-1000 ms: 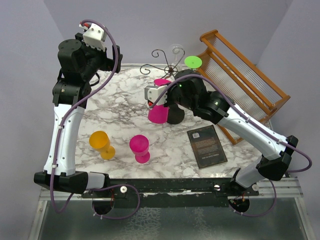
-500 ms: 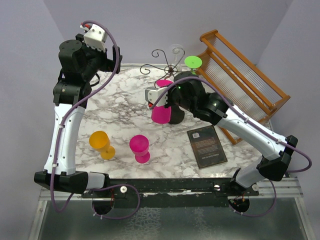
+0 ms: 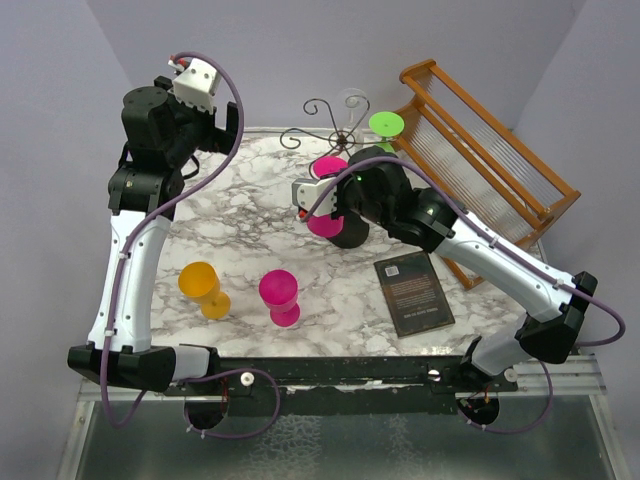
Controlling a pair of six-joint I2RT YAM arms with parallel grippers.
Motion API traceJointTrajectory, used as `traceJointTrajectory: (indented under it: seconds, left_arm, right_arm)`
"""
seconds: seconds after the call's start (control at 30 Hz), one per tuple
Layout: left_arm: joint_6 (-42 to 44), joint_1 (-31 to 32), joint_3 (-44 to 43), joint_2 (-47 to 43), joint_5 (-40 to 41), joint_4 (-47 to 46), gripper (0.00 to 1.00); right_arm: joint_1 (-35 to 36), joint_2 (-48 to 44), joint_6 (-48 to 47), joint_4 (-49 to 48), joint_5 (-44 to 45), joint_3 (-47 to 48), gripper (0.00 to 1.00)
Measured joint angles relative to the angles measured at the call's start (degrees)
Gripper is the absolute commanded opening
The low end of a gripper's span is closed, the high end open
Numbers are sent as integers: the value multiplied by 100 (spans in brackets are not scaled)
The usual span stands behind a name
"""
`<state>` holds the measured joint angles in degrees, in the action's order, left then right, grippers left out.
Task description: Place the wine glass upside down on the wine glass rack
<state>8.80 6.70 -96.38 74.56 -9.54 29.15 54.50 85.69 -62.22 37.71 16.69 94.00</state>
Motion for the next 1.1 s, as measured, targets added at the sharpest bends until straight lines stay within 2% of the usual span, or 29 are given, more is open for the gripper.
traceJointTrajectory:
  seconds: [0.33,0.6,0.87,1.1]
  left_arm:
    - [553,-26,518,-240,35,496,97]
    - [1056,-26,990,-533,-94,1364,93]
    - [1502,24,1563,-844,-1250,2129,86]
    - [1860,704,2415,-835,-1893,2457,84]
  right_arm:
    - [9,-138,46,13,-7,-33,29]
    - [9,-417,76,83,-9,-92,36]
    - [2,-828,319,256,-271,-116,41]
    - [-219,-1137,667,511,-918,-33,43]
